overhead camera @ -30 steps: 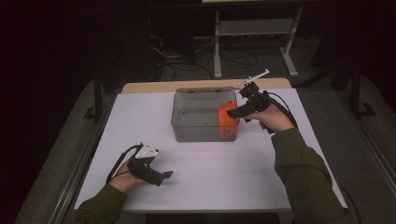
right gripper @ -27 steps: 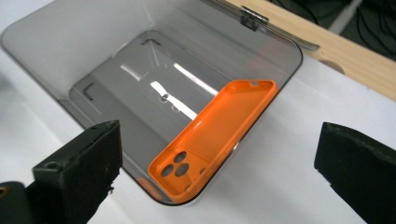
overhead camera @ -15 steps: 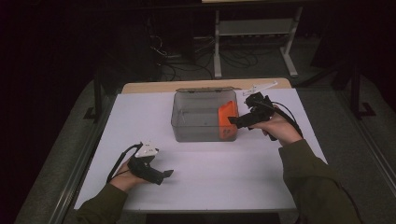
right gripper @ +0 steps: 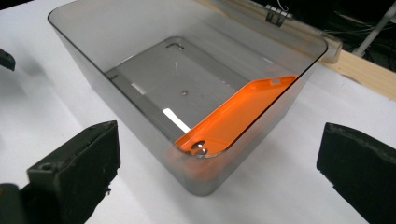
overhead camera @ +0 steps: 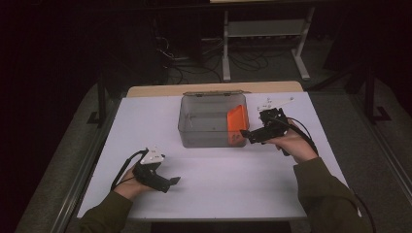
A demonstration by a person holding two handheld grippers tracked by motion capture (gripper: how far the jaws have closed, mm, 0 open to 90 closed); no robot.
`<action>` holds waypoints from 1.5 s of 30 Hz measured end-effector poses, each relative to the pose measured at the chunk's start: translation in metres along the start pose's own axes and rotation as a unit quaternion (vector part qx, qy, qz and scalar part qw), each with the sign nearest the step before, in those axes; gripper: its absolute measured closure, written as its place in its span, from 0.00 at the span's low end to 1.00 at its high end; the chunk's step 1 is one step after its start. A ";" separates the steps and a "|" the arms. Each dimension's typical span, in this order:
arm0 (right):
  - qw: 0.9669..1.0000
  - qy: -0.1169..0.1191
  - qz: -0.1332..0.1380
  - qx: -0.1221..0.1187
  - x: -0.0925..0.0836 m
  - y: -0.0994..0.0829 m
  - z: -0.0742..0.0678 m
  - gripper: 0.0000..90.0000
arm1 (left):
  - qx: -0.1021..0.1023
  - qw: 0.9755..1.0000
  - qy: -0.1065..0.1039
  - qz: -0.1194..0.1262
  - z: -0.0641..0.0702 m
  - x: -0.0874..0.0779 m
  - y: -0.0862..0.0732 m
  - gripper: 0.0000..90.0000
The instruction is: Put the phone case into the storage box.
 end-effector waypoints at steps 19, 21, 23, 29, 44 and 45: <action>1.000 -0.010 0.019 -0.002 0.003 -0.032 -0.006 0.00 | -0.008 1.000 -0.004 0.009 -0.003 -0.003 0.000 0.00; 1.000 -0.010 0.022 0.001 0.003 -0.035 -0.008 0.00 | -0.007 1.000 -0.005 0.009 -0.003 -0.003 0.000 0.00; 1.000 -0.007 0.020 -0.001 0.004 -0.038 -0.009 0.00 | -0.008 1.000 -0.004 0.009 -0.004 -0.004 -0.001 0.00; 1.000 -0.005 0.012 0.001 0.008 -0.049 -0.014 0.00 | -0.010 1.000 -0.004 0.011 -0.004 -0.005 -0.001 0.00; 1.000 -0.007 -0.001 0.005 0.009 -0.069 -0.027 0.00 | -0.010 1.000 -0.005 0.013 -0.003 -0.006 0.000 0.00; 1.000 -0.006 -0.002 0.006 0.009 -0.071 -0.027 0.00 | -0.010 1.000 -0.005 0.013 -0.003 -0.006 0.000 0.00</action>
Point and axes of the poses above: each handheld gripper's, and its own axes: x roughly forward along the jaws, y roughly out of its top, z roughly to its right, the point moved 4 cm from there along x, roughly forward along the jaws, and after that the axes turned 5 degrees about y, right-handed, at the moved point
